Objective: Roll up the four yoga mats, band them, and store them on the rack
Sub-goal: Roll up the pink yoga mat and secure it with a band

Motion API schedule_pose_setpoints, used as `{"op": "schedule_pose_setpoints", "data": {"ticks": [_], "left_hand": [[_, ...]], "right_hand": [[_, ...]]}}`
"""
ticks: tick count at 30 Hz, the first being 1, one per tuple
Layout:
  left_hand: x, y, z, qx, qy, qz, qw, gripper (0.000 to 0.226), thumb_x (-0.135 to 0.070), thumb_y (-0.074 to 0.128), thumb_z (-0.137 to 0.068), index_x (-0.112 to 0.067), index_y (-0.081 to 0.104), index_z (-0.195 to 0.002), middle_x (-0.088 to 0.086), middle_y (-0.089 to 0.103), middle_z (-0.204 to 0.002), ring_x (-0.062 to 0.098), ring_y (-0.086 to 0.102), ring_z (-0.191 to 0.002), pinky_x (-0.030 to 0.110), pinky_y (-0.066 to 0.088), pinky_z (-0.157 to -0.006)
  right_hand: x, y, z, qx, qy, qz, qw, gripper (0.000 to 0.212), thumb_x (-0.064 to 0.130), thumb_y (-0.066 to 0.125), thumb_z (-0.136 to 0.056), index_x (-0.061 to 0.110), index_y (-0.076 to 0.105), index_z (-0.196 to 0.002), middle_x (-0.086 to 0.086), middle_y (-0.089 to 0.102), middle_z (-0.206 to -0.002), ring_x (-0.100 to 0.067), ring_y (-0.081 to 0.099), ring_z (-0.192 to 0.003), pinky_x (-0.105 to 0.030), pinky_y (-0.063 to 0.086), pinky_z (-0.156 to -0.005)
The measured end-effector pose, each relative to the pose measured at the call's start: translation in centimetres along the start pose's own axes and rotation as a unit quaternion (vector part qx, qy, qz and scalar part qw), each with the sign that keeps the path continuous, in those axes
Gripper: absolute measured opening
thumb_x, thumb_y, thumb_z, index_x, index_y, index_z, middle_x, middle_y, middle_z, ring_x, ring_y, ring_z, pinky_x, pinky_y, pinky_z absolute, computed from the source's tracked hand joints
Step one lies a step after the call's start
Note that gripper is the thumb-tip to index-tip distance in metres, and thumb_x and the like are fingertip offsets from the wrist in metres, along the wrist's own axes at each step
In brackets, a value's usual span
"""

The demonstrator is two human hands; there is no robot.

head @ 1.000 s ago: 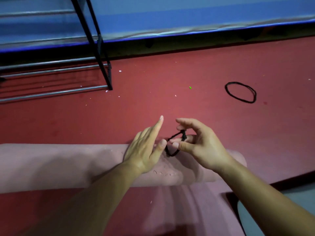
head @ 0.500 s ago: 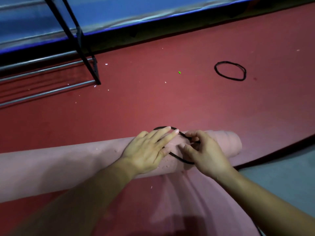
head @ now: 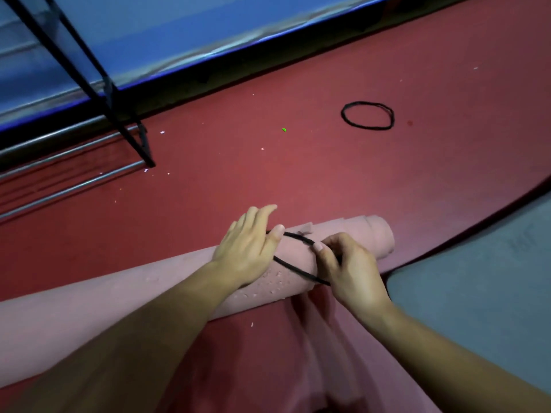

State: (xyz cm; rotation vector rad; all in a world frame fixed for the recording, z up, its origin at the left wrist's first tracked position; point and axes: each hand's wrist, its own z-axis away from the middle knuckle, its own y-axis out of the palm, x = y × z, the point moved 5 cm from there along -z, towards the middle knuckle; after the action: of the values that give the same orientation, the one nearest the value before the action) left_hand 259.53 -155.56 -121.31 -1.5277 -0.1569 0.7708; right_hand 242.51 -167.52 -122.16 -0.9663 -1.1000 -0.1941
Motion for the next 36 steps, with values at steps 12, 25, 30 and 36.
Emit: {"op": "schedule_pose_setpoints", "data": {"ticks": [12, 25, 30, 36], "left_hand": [[-1.7, 1.8, -1.3, 0.164, 0.133, -0.018, 0.977, 0.068, -0.069, 0.028, -0.096, -0.027, 0.029, -0.15, -0.008, 0.033, -0.16, 0.014, 0.04, -0.141, 0.037, 0.038, -0.111], [-4.1, 0.6, -3.1, 0.001, 0.036, 0.007, 0.999, 0.039, -0.054, 0.022, -0.102, -0.019, 0.034, -0.091, 0.006, 0.059, -0.075, 0.042, 0.059, -0.077, 0.045, 0.04, -0.063], [-4.4, 0.2, -2.8, -0.059, -0.001, 0.028, 0.998, 0.061, -0.069, 0.004, -0.084, -0.018, 0.036, -0.089, 0.004, 0.061, -0.068, 0.042, 0.06, -0.071, 0.043, 0.04, -0.061], [-5.1, 1.8, -5.0, -0.028, -0.081, -0.015, 0.996, 0.069, -0.063, 0.01, -0.097, -0.019, 0.062, -0.085, 0.006, 0.072, -0.086, 0.036, 0.065, -0.086, 0.042, 0.05, -0.077]], "right_hand": [[-3.6, -1.1, 2.4, -0.114, 0.072, -0.023, 0.991, 0.033, 0.033, 0.049, -0.105, 0.019, 0.041, -0.076, -0.012, 0.048, -0.089, 0.018, 0.041, -0.079, -0.024, 0.022, -0.069], [-3.9, -1.0, 2.4, -0.095, 0.089, -0.136, 0.982, 0.033, 0.048, 0.058, -0.098, 0.018, 0.054, -0.082, 0.006, 0.063, -0.065, -0.002, 0.056, -0.061, -0.017, 0.043, -0.057], [-4.9, -1.7, 1.9, -0.097, 0.076, -0.065, 0.99, 0.036, 0.045, 0.063, -0.097, 0.02, 0.051, -0.074, 0.002, 0.06, -0.068, -0.012, 0.054, -0.066, -0.03, 0.04, -0.061], [-4.9, -1.2, 2.0, -0.225, 0.173, -0.153, 0.947, 0.028, 0.03, 0.063, -0.1, 0.013, 0.06, -0.078, -0.017, 0.039, -0.125, 0.035, 0.028, -0.099, 0.005, 0.025, -0.081]]}}
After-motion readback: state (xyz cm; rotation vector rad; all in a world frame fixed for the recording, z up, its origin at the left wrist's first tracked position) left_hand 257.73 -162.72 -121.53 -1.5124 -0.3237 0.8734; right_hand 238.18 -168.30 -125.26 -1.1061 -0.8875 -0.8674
